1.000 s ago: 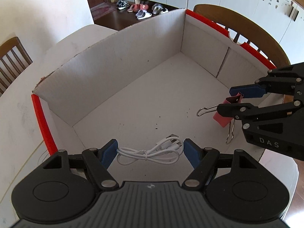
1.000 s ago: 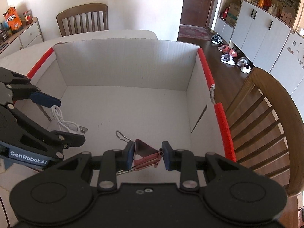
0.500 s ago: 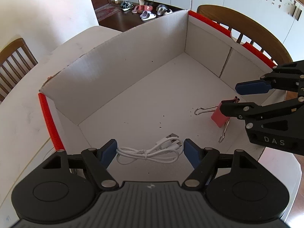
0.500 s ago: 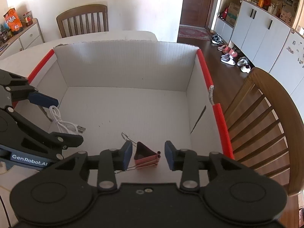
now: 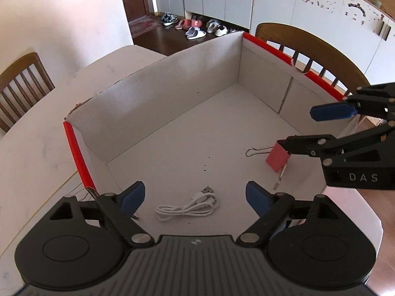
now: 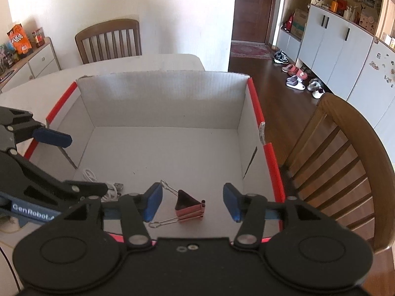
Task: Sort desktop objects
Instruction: 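Open the right gripper to drop the clip while left gripper releases the cable, then move both tools back to the pile, right tool toward the yellow plush, then grasp the yellow plush with right gripper while left gripper grasps white-green bag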
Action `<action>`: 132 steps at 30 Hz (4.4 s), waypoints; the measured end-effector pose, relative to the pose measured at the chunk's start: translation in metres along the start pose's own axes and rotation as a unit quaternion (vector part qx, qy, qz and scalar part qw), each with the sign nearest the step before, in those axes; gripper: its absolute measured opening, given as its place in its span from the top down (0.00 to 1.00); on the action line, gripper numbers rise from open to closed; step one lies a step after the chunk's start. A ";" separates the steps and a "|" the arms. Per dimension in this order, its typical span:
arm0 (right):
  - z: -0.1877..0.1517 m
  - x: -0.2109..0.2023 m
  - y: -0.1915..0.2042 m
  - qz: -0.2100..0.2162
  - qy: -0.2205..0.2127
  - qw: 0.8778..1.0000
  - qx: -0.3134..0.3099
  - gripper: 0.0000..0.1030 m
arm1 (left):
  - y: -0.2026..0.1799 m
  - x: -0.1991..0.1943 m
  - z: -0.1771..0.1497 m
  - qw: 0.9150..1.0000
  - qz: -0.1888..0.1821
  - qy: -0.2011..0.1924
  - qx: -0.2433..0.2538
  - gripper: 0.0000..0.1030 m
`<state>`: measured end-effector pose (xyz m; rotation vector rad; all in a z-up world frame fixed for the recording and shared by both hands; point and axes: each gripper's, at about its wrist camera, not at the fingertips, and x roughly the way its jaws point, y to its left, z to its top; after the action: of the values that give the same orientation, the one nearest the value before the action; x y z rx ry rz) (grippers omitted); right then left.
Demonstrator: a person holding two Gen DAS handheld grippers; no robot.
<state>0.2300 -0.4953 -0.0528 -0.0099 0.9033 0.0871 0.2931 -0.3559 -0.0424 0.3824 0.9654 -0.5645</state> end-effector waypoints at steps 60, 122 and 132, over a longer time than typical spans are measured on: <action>-0.041 -0.075 0.206 0.026 -0.048 0.999 0.002 0.14 | 0.101 -0.174 -0.205 0.989 0.018 -0.127 -0.079 0.00; -0.014 0.037 0.334 0.152 0.015 0.982 -0.111 0.28 | 0.203 -0.130 -0.299 0.981 0.092 -0.085 -0.146 0.48; -0.009 0.027 0.331 0.140 0.002 0.984 -0.107 0.29 | 0.207 -0.141 -0.293 0.978 0.107 -0.105 -0.144 0.68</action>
<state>0.2128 -0.1636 -0.0704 -0.0832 0.8917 0.4462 0.1623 0.0061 -0.0635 0.1586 0.7765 -0.2571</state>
